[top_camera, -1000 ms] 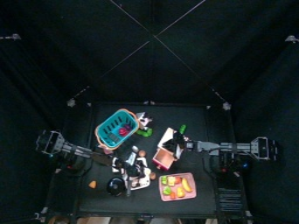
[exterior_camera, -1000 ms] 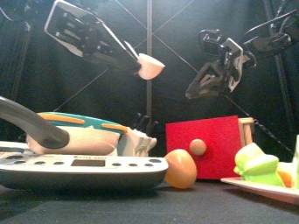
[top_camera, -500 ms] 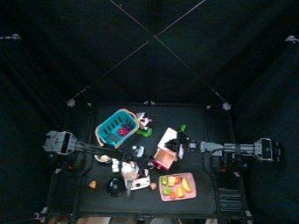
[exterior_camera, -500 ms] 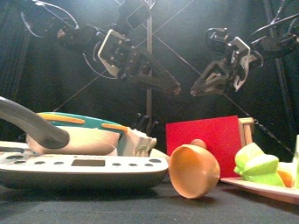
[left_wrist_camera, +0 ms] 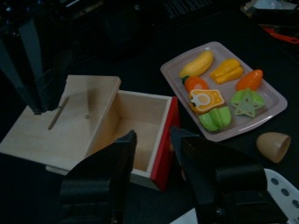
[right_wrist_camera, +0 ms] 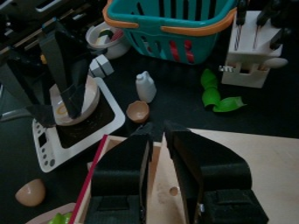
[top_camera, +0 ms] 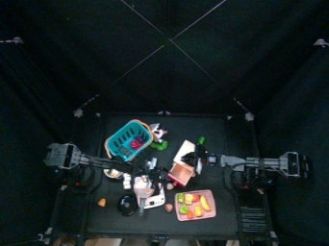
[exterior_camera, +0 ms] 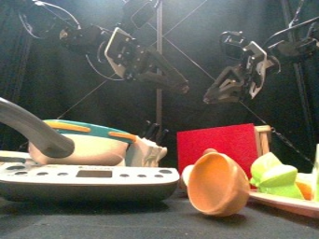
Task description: Grab egg half
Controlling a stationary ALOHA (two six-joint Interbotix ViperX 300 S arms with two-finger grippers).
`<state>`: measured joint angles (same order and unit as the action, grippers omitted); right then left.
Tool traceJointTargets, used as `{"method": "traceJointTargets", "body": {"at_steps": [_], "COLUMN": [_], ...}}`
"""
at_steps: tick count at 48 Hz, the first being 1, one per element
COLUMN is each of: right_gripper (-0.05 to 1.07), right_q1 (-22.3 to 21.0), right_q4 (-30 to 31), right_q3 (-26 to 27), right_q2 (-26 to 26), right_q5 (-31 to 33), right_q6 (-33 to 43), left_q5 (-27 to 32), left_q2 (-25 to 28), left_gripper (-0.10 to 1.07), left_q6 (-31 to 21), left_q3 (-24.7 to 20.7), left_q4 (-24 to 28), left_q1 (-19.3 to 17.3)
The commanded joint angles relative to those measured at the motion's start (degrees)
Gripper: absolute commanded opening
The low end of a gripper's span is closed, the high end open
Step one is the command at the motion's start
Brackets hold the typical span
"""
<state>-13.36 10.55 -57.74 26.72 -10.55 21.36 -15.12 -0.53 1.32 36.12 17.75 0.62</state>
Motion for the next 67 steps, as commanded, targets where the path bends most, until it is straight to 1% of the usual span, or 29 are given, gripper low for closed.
{"method": "traceJointTargets", "body": {"at_steps": [1, 4, 12, 18, 29, 36, 45, 49, 52, 56, 61, 67], "right_gripper": [0.61, 0.61, 0.61, 0.61, 0.61, 0.61, 0.61, 0.61, 0.61, 0.61, 0.61, 0.61], "right_q1": [-0.26, -0.18, 0.0, 0.09, 0.09, 0.09, 0.09, 0.18, 0.18, 0.26, 0.7, 0.88], "right_q4": [0.0, 0.0, 0.0, 0.0, 0.0, 0.0, 0.0, -0.09, 0.0, -0.18, 0.0, 0.0], "right_q3": [0.62, 0.7, 0.88, 1.05, 1.05, 1.49, 1.58, 1.49, 1.67, 2.02, 2.2, 2.29], "right_q2": [0.44, 0.44, 0.35, 0.0, -0.79, -1.14, -1.76, -2.02, -2.29, -2.55, -2.81, -3.16], "right_q5": [-0.53, -0.62, -0.53, -0.53, -0.53, -0.62, -0.53, -0.62, -0.62, -0.62, -0.62, -0.62], "right_q6": [0.0, 0.09, 0.35, 0.35, 0.26, -0.09, 0.18, 0.35, 0.44, 0.44, 0.44, 0.44], "left_q5": [-0.97, -0.88, -0.35, 0.97, 5.89, 7.21, 7.38, 8.53, 10.46, 14.68, 20.48, 24.7], "left_q2": [-2.2, -2.02, -1.76, -1.32, 1.32, 4.04, 6.15, 7.47, 8.53, 10.28, 12.22, 13.71], "left_gripper": [0.78, 0.78, 0.79, 0.79, 0.79, 0.78, 0.78, 0.78, 0.78, 0.78, 0.79, 0.79], "left_q6": [-0.09, -0.09, 0.0, 0.0, 0.09, 0.18, 0.18, 0.18, 0.09, 0.18, 0.0, -0.09], "left_q3": [0.26, 0.62, 1.14, 0.88, -0.88, -3.25, -5.45, -6.15, -6.86, -8.44, -10.99, -13.45], "left_q4": [-2.11, -4.66, -10.37, -12.04, -11.78, -11.34, -9.58, -9.23, -8.96, -8.53, -6.15, -2.99], "left_q1": [0.44, 0.97, 4.13, 5.8, 8.44, 10.46, 10.63, 10.63, 10.63, 10.55, 10.55, 10.55]}}
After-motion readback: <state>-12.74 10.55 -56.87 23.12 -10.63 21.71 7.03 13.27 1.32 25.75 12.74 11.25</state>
